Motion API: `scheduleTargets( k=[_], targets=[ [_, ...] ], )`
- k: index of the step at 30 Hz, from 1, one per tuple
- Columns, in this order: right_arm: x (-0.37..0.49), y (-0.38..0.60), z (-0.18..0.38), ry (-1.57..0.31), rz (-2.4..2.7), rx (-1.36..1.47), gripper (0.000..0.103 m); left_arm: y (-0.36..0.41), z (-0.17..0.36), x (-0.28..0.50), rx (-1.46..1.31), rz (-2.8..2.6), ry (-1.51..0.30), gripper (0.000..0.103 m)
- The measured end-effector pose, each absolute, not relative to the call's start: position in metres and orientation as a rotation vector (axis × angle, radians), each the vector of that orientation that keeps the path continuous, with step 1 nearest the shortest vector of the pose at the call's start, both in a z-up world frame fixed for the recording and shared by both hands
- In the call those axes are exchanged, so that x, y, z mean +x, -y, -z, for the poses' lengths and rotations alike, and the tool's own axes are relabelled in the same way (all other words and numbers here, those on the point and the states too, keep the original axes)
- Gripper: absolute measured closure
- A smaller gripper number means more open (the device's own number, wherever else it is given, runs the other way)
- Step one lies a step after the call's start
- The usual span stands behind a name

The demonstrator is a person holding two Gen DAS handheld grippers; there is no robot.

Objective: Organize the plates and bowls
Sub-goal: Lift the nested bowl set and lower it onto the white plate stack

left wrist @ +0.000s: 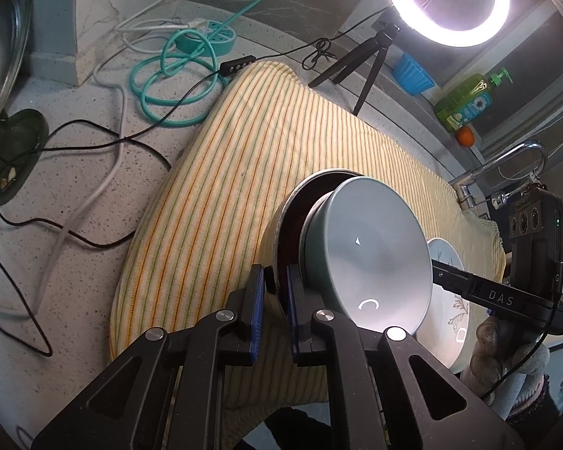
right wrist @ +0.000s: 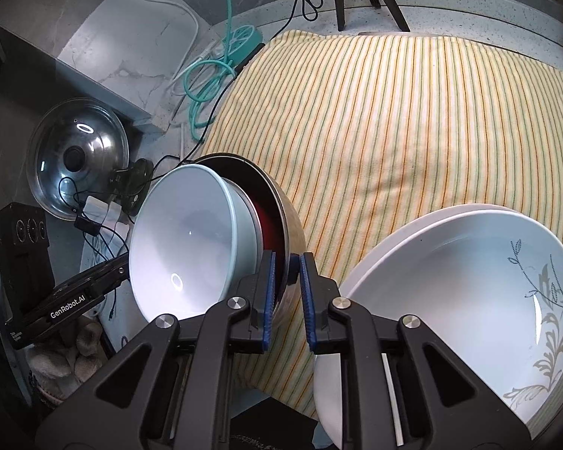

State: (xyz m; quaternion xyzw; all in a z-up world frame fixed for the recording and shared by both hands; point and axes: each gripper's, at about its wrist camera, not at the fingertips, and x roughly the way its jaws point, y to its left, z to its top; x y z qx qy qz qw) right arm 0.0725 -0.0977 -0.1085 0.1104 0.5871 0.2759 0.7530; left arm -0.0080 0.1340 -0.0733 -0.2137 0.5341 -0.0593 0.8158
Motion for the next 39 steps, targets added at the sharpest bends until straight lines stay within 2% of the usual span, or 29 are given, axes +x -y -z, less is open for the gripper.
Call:
scheduleTargets(
  k=[24, 39],
  targets=[
    [0.06, 0.159, 0.054, -1.187, -0.589, 0.317, 0.088, -0.089, 0.014, -0.004, -0.411, 0.211, -1.037, 0.095],
    [0.041, 0.239, 0.053, -1.187, -0.485, 0.353, 0.088, -0.022, 0.018, 0.0, -0.391, 0.314, -1.07, 0.095]
  ],
)
